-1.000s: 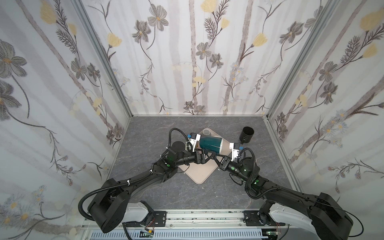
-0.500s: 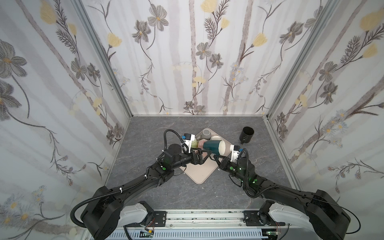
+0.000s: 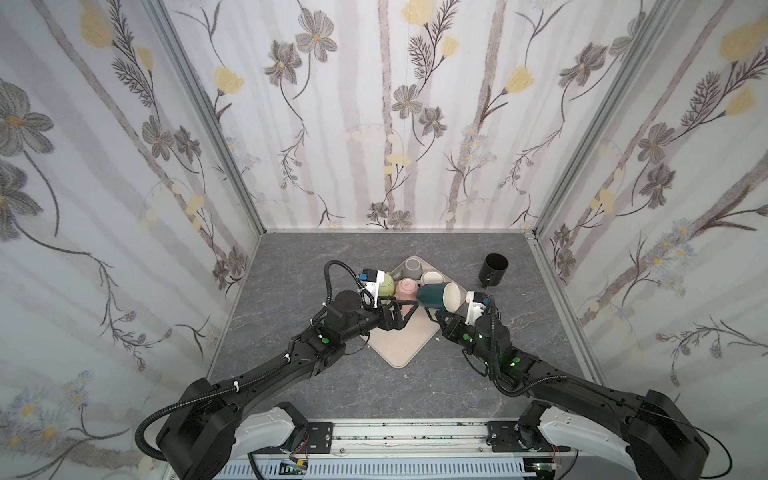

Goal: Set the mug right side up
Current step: 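Release the handle with the left gripper while the right gripper carries the mug away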

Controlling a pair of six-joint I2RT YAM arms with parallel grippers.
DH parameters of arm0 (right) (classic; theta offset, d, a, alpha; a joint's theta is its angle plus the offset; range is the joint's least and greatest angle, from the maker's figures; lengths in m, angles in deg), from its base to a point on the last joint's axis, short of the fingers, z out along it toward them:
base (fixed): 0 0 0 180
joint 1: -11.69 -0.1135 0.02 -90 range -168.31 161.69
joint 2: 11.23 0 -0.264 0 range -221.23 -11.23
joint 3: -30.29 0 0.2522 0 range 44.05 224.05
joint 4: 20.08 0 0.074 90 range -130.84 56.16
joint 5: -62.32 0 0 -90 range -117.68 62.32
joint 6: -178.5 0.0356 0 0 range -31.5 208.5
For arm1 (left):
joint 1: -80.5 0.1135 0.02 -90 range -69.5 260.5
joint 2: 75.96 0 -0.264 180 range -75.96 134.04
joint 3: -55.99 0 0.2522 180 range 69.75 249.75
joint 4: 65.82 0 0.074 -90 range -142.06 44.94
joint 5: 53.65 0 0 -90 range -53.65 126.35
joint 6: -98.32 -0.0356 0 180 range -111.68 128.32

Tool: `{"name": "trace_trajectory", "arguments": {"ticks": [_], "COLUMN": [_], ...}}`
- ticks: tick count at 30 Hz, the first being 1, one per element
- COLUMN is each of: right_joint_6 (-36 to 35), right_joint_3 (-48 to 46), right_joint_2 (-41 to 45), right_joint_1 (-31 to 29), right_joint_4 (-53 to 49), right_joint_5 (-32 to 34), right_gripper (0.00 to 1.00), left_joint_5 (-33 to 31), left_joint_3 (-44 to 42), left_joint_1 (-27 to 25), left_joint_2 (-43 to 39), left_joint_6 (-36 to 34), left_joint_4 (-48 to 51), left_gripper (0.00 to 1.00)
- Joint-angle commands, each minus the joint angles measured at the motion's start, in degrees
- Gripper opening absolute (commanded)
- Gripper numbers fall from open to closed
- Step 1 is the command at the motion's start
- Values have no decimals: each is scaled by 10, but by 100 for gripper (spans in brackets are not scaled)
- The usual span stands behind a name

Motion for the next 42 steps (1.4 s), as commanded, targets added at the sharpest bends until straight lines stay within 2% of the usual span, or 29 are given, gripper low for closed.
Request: {"name": "trace_trajectory", "arguments": {"ticks": [1,5,11,14,18,24,34,42], "right_joint_6": [-30,-62,-105,-138,-167,-189,-229,-241], "right_joint_3": [10,10,52,80,125,150,180,217], "right_joint_2": [35,89,137,143,117,76,14,-45], "right_joint_1": [8,40,142,175,236,320,372,419], "right_joint_4": [-29,-77,-197,-248,-308,-318,-327,-312], "right_joint_5": [54,65,40,68,72,31,60,35], "right_gripper": [0,0,0,0,0,0,0,0], "left_joint_5": [-24,-31,-44,-50,-52,-59,-67,-73], "left_joint_3": [-1,-2,-5,-5,-5,-7,-7,-9], "left_joint_1": [0,1,0,0,1,1,1,1], "left_joint_2": [2,-3,-6,-5,-3,-3,-3,-2], "left_joint_6": [-3,-5,-4,-4,-4,-5,-5,-1], "left_joint_4": [13,17,23,25,27,30,35,35], "left_gripper": [100,100,100,100,100,100,100,100]}}
